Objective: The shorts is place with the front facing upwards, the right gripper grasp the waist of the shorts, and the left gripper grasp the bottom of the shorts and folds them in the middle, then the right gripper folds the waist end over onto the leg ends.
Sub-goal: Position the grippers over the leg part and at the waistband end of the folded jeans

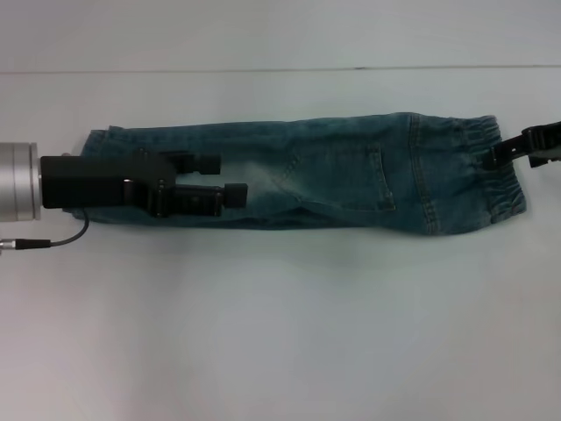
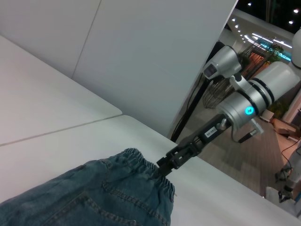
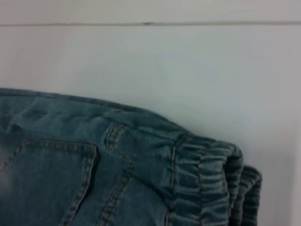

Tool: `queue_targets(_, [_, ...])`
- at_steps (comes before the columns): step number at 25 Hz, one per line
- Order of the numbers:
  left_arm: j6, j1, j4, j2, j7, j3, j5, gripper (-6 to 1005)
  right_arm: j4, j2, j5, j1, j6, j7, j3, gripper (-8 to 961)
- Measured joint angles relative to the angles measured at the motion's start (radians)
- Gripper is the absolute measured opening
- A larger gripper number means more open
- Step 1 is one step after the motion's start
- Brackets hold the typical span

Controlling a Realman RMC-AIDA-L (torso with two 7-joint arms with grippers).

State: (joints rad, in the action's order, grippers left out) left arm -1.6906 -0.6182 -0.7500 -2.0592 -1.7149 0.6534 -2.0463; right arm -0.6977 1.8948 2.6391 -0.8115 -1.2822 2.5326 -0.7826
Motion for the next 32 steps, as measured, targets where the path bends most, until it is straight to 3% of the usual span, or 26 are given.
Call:
queue_targets(25, [0.023,0.014,0.003,-0.022,-0.006,0.000,0.003,903,0.069,0.072,-0.002,-0.032,0.179,-0.056,-0.055,915])
queue_targets(32, [0.027,0.015,0.012,-0.024,-0.005,0.000,0.002,903,0.067,0.069,-0.007,-0.033,0.137,-0.065,-0.056,916])
